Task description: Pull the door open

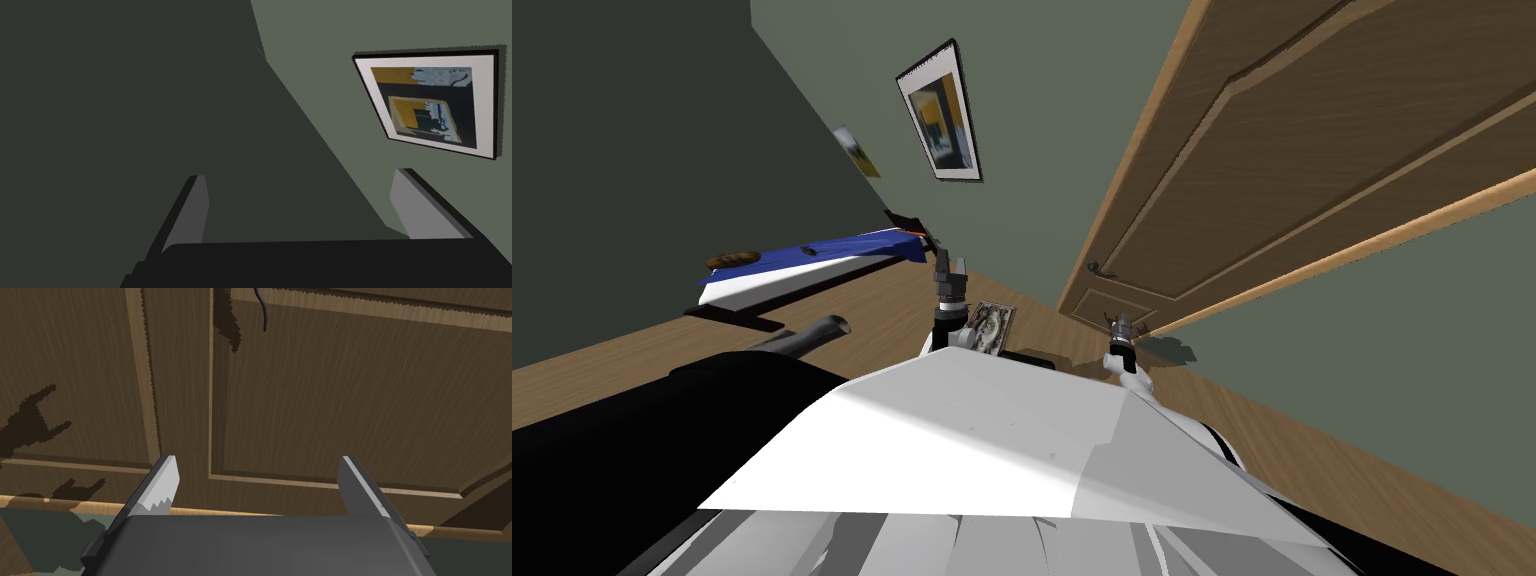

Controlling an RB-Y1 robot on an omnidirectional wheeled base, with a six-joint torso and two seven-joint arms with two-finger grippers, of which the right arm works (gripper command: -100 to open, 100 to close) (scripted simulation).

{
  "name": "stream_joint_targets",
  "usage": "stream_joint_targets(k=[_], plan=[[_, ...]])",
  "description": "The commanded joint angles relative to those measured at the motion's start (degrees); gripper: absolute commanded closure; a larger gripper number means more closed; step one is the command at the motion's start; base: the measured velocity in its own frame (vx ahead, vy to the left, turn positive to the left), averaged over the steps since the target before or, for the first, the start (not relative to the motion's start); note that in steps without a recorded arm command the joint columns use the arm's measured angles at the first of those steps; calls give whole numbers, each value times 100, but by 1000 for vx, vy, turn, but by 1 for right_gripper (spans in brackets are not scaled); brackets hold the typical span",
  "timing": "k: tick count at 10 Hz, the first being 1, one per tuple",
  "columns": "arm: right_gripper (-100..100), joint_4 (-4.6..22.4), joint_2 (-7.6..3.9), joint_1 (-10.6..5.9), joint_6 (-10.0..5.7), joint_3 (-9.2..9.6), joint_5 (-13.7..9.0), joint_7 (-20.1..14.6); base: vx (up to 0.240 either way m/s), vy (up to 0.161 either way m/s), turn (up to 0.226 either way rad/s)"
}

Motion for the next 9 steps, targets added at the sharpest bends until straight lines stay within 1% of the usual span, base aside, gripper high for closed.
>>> stream_joint_targets(k=[1,8,9], plan=[[-100,0,0,0,0,0,0,0,-129,-2,0],[-100,0,0,0,0,0,0,0,-130,1,0],[-100,-1,2,-5,1,-5,-3,13,-114,-98,-39]])
